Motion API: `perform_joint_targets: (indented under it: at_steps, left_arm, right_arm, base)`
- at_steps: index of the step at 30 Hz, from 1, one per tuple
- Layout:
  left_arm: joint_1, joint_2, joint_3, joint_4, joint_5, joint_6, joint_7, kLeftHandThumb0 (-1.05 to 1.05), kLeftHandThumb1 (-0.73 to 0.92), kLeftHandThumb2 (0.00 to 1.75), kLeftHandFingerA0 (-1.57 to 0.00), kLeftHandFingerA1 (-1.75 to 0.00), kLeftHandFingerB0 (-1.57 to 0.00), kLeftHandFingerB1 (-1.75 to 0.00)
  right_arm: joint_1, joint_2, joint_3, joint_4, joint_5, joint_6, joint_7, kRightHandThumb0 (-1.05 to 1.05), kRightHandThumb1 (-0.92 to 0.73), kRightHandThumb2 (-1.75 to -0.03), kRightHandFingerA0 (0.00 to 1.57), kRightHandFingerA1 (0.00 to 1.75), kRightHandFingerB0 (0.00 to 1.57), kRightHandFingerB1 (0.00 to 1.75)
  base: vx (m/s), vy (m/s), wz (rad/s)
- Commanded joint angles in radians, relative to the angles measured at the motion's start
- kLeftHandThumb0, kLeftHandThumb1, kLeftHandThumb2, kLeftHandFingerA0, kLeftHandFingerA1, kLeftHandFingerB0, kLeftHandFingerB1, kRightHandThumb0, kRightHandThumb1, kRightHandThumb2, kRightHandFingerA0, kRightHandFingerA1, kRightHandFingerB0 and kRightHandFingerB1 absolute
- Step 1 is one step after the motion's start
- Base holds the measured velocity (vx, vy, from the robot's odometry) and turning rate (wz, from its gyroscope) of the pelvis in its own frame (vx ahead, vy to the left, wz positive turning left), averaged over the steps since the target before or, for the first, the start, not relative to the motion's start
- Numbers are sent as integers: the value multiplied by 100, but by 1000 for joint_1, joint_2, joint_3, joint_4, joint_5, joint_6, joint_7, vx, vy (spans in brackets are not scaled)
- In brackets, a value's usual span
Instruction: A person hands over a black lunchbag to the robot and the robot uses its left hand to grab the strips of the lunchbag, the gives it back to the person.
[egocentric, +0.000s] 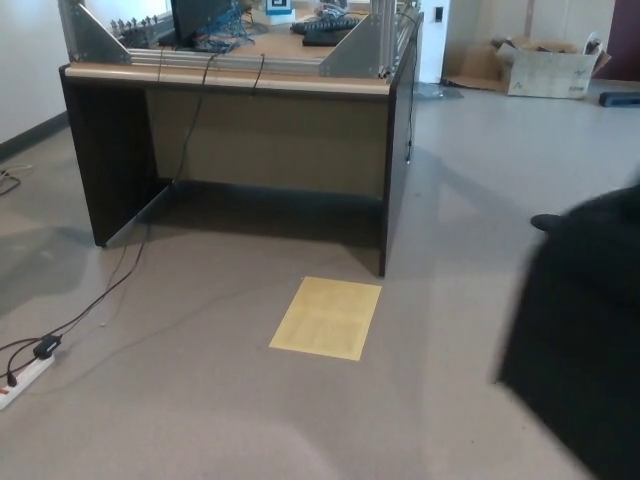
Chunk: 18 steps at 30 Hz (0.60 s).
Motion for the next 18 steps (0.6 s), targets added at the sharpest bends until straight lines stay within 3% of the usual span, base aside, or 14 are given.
perform_joint_targets:
  at_steps: [1, 4, 5, 8, 9, 10, 11, 12, 17, 18]
  left_arm:
    - [4, 35, 23, -168, -14, -80, 5, -36, 28, 89, 0, -48, 0, -48]
    - [4, 36, 36, -307, -57, -58, -39, -36, 28, 89, 0, -48, 0, -48]
    - [6, 44, 43, -459, -102, -15, -81, -69, 45, 80, -6, -35, -6, -32]
    - [6, 71, 65, -746, -114, 120, -117, -80, 55, 91, -5, -20, -5, -25]
    - [-26, 79, 65, -865, -146, 176, -138, -71, 45, 84, 0, -26, -15, -33]
    - [-50, 82, 64, -953, -165, 223, -152, -78, 48, 65, -6, -23, -11, -24]
    - [-59, 83, 63, -983, -169, 240, -156, -78, 48, 65, -6, -23, -11, -24]
    - [-90, 88, 62, -1074, -171, 288, -167, -72, 45, 85, 0, -23, -13, -29]
    - [-249, 100, 36, -1306, -153, 442, -215, -78, 49, 89, -3, -17, -9, -23]
    - [-281, 96, 32, -1345, -135, 478, -224, -86, 55, 90, -10, -13, -12, -18]
  right_arm:
    - [13, -12, 1, 7, -2, -20, -11, -52, -71, -60, 48, 44, 42, 39]
    - [13, -14, 1, 5, -3, -14, -13, -53, -72, -60, 47, 44, 41, 39]
    - [13, -13, 1, 7, -4, -12, -16, -54, -72, -61, 47, 44, 41, 39]
    - [14, -12, 5, 9, -8, -12, -18, -54, -72, -61, 47, 44, 41, 39]
    - [17, -14, 5, 6, -7, -13, -14, -54, -72, -60, 47, 44, 41, 39]
    - [19, -15, 4, 2, -6, -14, -10, -54, -72, -60, 47, 44, 41, 39]
    - [20, -15, 4, 0, -5, -15, -8, -54, -72, -60, 47, 44, 41, 39]
    - [24, -16, 5, -4, -6, -17, -6, -54, -72, -61, 46, 44, 41, 39]
    - [19, -11, -4, 1, 11, -20, 10, -52, -71, -60, 46, 44, 42, 39]
    - [20, -11, -6, 0, 15, -21, 15, -52, -71, -60, 46, 45, 42, 39]
  base:
    - [0, 0, 0]
    - [0, 0, 0]
    - [0, 0, 0]
    - [0, 0, 0]
    - [0, 0, 0]
    - [0, 0, 0]
    - [0, 0, 0]
    - [0, 0, 0]
    - [0, 0, 0]
    - [0, 0, 0]
